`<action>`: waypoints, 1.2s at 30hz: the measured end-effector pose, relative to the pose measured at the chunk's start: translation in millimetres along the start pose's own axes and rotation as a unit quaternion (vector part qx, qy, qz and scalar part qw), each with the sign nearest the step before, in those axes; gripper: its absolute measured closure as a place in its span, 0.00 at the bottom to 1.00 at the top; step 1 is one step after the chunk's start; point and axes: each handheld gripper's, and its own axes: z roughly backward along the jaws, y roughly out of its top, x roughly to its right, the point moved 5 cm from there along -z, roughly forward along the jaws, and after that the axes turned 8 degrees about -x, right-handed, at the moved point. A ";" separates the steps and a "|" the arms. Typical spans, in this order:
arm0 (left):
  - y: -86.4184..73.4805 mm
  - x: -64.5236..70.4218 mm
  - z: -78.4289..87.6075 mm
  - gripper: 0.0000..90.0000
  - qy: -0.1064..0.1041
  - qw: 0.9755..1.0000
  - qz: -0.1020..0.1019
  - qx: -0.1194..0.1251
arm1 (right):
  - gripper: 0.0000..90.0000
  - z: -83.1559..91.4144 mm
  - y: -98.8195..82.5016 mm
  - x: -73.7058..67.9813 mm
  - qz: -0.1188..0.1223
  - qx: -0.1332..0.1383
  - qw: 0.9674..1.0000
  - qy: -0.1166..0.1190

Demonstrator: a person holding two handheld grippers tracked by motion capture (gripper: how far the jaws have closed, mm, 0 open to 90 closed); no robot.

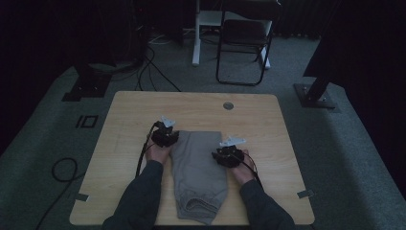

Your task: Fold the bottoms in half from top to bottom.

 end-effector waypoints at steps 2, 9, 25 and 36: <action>0.6 -2.1 -5.8 0.70 -0.003 1.000 0.003 -0.008 | 0.80 -3.5 6.4 9.7 -0.010 0.002 1.000 -0.018; -0.3 -5.0 -13.4 0.70 -0.019 1.000 0.014 -0.006 | 0.77 -19.2 29.8 40.6 -0.055 0.006 0.997 -0.053; 1.2 -1.0 -15.6 0.93 -0.029 1.000 -0.002 -0.007 | 0.86 -41.8 51.5 55.5 -0.082 -0.018 0.994 -0.065; -1.4 -20.3 9.2 0.96 -0.045 0.997 0.043 0.037 | 0.90 -42.0 51.2 55.0 -0.068 -0.019 0.995 -0.066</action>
